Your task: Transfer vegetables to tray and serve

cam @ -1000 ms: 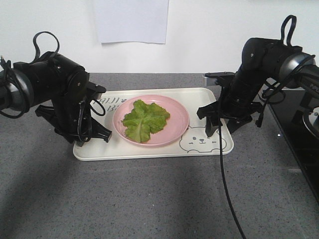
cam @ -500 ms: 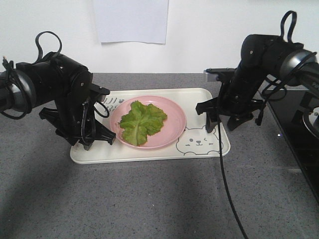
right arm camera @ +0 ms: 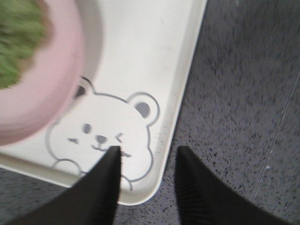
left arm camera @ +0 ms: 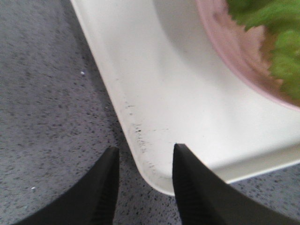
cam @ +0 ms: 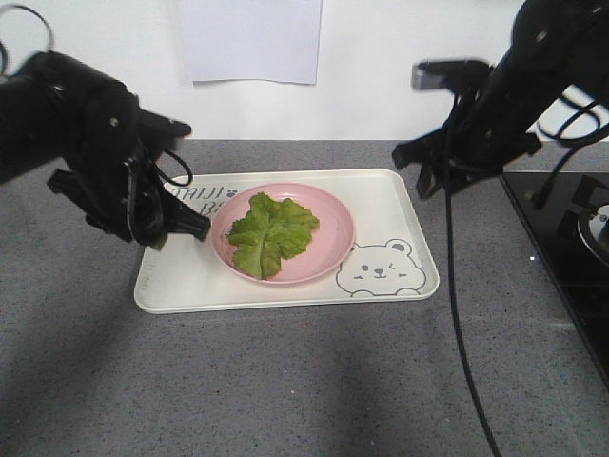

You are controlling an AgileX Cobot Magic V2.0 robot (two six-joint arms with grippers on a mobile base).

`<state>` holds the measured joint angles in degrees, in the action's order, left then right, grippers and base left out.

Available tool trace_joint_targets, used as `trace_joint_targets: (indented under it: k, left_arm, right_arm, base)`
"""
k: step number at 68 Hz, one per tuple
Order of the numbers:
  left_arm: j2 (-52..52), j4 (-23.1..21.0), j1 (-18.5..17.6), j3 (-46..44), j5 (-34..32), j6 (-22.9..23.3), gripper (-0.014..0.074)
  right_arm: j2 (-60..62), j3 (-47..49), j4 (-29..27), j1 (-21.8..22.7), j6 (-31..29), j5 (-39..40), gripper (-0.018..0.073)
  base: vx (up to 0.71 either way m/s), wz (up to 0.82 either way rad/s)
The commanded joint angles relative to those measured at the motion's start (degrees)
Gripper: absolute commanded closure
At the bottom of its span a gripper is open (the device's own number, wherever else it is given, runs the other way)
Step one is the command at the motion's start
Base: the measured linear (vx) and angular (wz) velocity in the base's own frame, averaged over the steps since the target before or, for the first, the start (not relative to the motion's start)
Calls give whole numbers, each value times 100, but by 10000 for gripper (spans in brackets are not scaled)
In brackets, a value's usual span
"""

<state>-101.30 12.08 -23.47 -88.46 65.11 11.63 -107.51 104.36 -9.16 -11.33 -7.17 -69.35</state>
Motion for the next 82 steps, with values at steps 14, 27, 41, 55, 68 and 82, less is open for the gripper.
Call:
trace_joint_targets:
  k: [14,27,41,55,68,82]
  left_arm:
    - [1650,-427,-28,-144,-927,11,463]
    - [2750,-763,-28,-5,-1776,-110,556]
    - [4291,-732,-28,1777,-3154,-201,603]
    - [5855,-749,-28,4827,-4716,-190,603]
    - [6724,-766,-28,6268,-5683,-122,603]
    - [6937,-796,-28,6361,-5698,-136,603]
  right_arm:
    - [1606,53,-1063,-5,-1179,798,569]
    - [2965,-1602,-1780,-5,-2203,1971,566]
    - [5069,-4500,-2361,5,-3257,3654,565]
    - [6921,-6975,-2325,5,-3257,4740,565]
    - [7839,-8054,-2325,5,-3145,5207,565]
    - [7904,-8076,-2336,5,-3123,5230,565]
  base:
    - [0,0]
    - [0,0]
    - [0,0]
    - [0,0]
    - [0,0]
    - [0,0]
